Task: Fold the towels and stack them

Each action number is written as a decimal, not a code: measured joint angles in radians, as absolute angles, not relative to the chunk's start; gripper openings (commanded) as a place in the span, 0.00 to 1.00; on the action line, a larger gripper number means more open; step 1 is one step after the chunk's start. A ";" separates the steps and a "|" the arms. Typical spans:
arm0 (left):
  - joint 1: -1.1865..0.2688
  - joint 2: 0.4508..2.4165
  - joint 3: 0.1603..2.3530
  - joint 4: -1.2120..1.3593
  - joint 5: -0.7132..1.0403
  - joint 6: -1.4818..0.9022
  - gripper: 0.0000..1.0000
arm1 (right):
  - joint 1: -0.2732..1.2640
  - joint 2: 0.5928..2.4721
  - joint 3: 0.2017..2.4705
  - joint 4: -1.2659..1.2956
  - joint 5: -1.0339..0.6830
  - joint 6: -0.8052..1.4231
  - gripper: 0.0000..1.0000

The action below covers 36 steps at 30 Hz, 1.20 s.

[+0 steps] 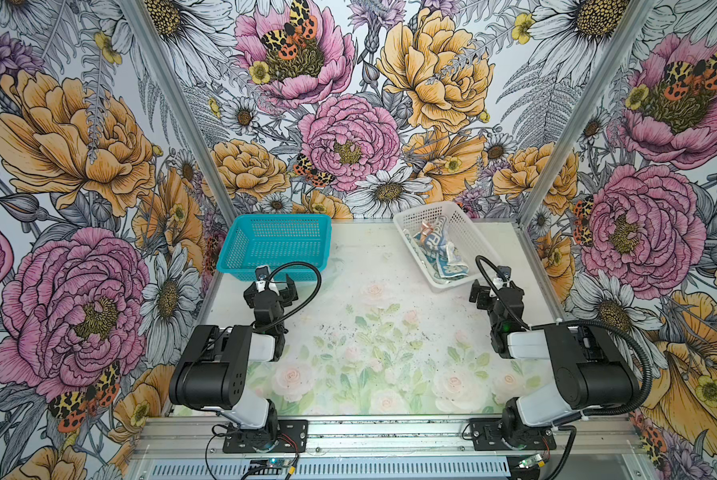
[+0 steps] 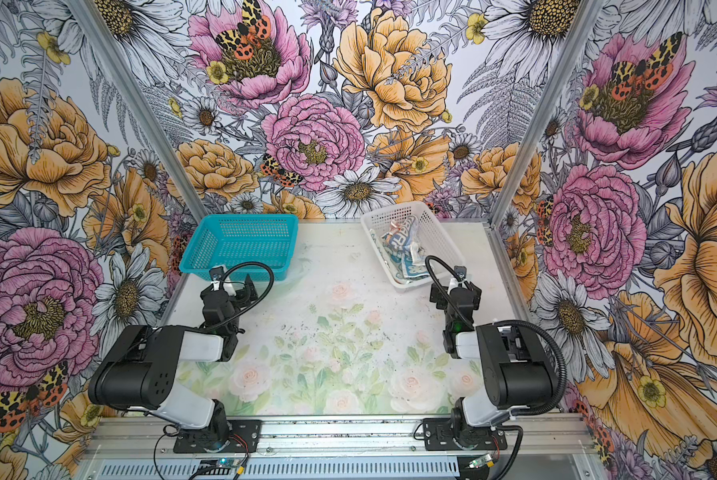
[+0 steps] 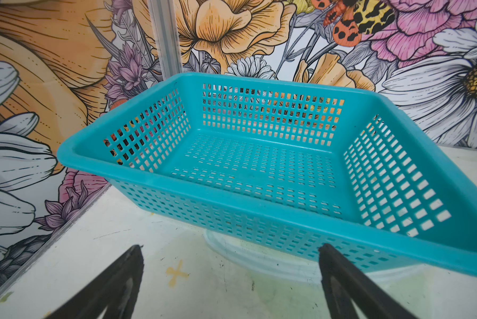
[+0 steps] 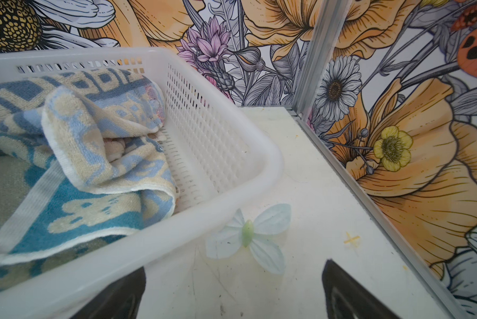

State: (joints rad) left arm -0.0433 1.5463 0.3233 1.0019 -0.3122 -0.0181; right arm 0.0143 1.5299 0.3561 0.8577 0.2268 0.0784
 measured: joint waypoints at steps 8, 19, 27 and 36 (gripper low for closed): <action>-0.128 1.567 0.213 1.220 -0.355 0.054 0.99 | 0.057 1.358 0.297 0.852 0.341 0.081 1.00; -0.189 1.570 0.174 1.345 -0.442 0.126 0.99 | 0.141 1.140 0.342 0.554 0.589 0.198 0.99; -0.339 1.258 0.297 1.011 -0.610 0.196 0.99 | 0.147 1.035 0.387 0.329 0.650 0.297 0.99; -0.480 1.248 0.613 0.543 -0.659 0.174 0.99 | 0.135 1.096 0.735 0.059 0.480 0.318 0.99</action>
State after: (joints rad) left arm -0.4797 1.2484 0.6132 0.5434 -0.6590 0.1741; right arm 0.1352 1.0958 0.7349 0.0586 0.4805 0.3180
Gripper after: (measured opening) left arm 0.988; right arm 0.995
